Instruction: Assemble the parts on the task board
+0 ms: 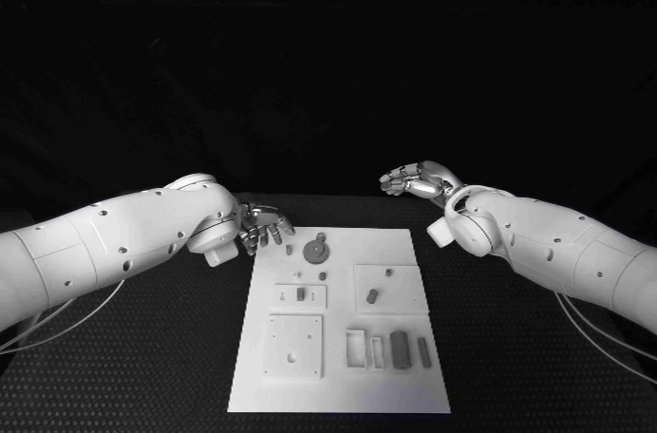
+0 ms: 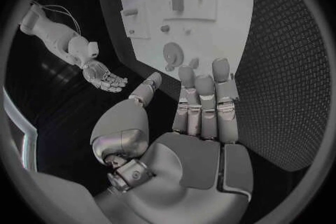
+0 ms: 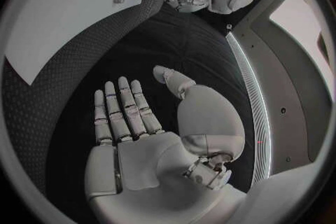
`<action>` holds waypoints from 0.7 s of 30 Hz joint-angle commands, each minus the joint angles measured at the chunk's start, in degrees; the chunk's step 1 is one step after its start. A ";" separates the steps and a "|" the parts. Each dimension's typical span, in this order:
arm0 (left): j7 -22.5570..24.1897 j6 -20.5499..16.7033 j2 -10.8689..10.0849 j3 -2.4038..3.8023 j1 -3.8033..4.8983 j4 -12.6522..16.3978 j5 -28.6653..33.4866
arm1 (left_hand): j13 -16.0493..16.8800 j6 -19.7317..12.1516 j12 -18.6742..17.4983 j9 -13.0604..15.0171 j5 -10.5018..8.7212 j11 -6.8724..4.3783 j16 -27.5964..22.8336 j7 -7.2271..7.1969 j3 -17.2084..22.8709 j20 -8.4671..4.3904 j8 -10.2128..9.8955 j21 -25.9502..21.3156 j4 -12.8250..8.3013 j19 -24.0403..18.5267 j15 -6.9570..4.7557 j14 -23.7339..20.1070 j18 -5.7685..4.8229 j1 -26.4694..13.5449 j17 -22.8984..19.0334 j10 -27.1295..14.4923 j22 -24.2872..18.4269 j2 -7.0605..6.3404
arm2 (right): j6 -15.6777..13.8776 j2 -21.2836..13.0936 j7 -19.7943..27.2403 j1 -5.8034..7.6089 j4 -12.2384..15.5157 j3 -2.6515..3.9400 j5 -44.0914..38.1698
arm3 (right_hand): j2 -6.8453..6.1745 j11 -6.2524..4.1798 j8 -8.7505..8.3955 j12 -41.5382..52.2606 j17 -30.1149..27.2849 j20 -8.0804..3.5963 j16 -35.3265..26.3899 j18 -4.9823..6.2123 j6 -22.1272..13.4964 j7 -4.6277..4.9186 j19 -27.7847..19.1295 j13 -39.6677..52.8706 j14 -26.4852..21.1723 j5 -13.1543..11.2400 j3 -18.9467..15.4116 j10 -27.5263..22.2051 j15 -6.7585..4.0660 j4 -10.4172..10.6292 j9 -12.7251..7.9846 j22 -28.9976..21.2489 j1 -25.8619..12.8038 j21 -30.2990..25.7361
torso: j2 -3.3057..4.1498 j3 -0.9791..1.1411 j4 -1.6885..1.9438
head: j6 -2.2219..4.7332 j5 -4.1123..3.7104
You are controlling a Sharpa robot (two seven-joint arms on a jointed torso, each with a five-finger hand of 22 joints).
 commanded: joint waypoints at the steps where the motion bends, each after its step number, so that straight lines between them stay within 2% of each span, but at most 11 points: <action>1: 1.85 -1.58 1.27 0.02 0.09 -1.99 -0.10 | -1.66 -1.98 -2.44 -0.06 -4.96 1.27 -2.12 1.31 0.56 1.05 0.22 -2.74 1.06 -3.31 1.50 -3.23 -0.44 2.20 -1.68 -2.98 -1.33 -1.72 | 0.28 0.08 0.65 -0.09 -0.13 0.03 -0.35 | 0.10 -0.02 0.09 -0.39 -0.05 -0.14 -0.31 -0.65 -0.40 0.37 -0.40 -0.06 -0.04 0.00 -0.30 0.18 0.20 -0.01 -0.07 0.07 -0.22 -0.29 | 0.07 -0.07 -0.08 | 0.08 -0.01; 3: 1.95 -2.07 1.95 0.02 0.09 -2.99 -2.64 | -2.20 -2.85 -2.95 -0.27 -8.03 1.59 -2.27 1.64 0.37 1.33 0.30 -3.49 2.11 -3.87 1.84 -4.00 -0.51 2.35 -2.16 -3.48 -1.72 -2.98 | 0.23 0.16 0.67 -0.09 -0.29 0.03 -0.35 | 0.10 -0.02 0.09 -0.39 -0.05 -0.14 -0.31 -0.65 -0.40 0.37 -0.40 -0.06 -0.04 0.00 -0.30 0.18 0.20 0.00 -0.07 0.08 -0.22 -0.29 | 0.07 -0.08 -0.08 | 0.10 0.01; 4: 1.75 -2.17 2.55 0.01 0.08 -3.78 -4.21 | -2.33 -3.08 -2.96 -0.37 -8.91 1.64 -2.16 1.69 0.33 1.39 0.38 -3.63 2.64 -3.84 1.88 -4.08 -0.48 2.32 -2.28 -3.47 -1.80 -3.58 | 0.17 0.20 0.69 -0.09 -0.37 0.03 -0.35 | 0.10 -0.02 0.09 -0.39 -0.05 -0.14 -0.31 -0.65 -0.41 0.37 -0.40 -0.06 -0.03 0.00 -0.30 0.19 0.20 0.00 -0.08 0.08 -0.22 -0.30 | 0.06 -0.05 -0.06 | 0.14 0.05; 7: 1.77 -1.71 4.04 -0.02 0.04 -6.02 -8.03 | -2.34 -3.18 -2.42 -0.54 -9.21 1.49 -1.40 1.57 0.47 1.27 0.76 -3.46 3.90 -3.08 1.70 -3.59 -0.28 2.49 -2.35 -2.74 -1.74 -4.11 | 0.07 0.28 0.74 -0.10 -0.53 0.03 -0.35 | 0.10 -0.02 0.09 -0.40 -0.05 -0.14 -0.30 -0.64 -0.42 0.37 -0.40 -0.06 -0.03 0.00 -0.31 0.19 0.20 0.01 -0.08 0.10 -0.23 -0.30 | 0.05 0.00 -0.05 | 0.23 0.14; 10: 1.81 -1.18 5.55 -0.10 -0.15 -8.29 -8.82 | -2.15 -3.09 -1.65 -0.69 -9.22 1.26 -0.54 1.36 0.42 1.05 1.16 -3.05 4.48 -2.28 1.42 -3.07 -0.10 2.99 -2.33 -2.11 -1.44 -4.27 | 0.05 0.41 0.79 -0.12 -0.66 0.03 -0.35 | 0.10 -0.02 0.09 -0.40 -0.05 -0.14 -0.30 -0.64 -0.43 0.38 -0.39 -0.06 -0.02 0.00 -0.31 0.19 0.20 0.01 -0.09 0.11 -0.23 -0.31 | 0.10 -0.03 -0.06 | 0.27 0.14; 15: 1.97 0.61 7.10 -0.12 -0.56 -10.34 -9.71 | -1.87 -2.62 -0.73 -0.81 -9.20 0.94 0.47 1.04 0.09 0.78 1.78 -2.51 4.92 -1.47 1.08 -2.49 0.04 3.40 -2.28 -1.48 -0.99 -3.94 | 0.22 0.61 0.80 -0.18 -0.81 0.03 -0.35 | 0.12 -0.01 0.10 -0.41 -0.06 -0.14 -0.30 -0.64 -0.44 0.39 -0.38 -0.06 -0.01 0.00 -0.31 0.20 0.19 0.03 -0.10 0.13 -0.24 -0.31 | 0.10 -0.12 -0.12 | 0.22 0.08; 21: 1.70 2.25 8.62 -0.22 -0.86 -12.52 -11.13 | -1.55 -1.89 0.33 -0.98 -9.31 0.48 1.67 0.58 -0.60 0.39 2.64 -1.98 6.00 -0.78 0.60 -1.99 0.15 2.97 -2.35 -0.95 -0.38 -4.01 | 0.28 0.80 0.82 -0.22 -0.84 0.03 -0.35 | 0.14 0.00 0.10 -0.42 -0.06 -0.14 -0.30 -0.63 -0.45 0.40 -0.37 -0.06 -0.01 0.00 -0.31 0.21 0.19 0.04 -0.12 0.15 -0.24 -0.32 | 0.06 -0.01 -0.17 | 0.15 0.06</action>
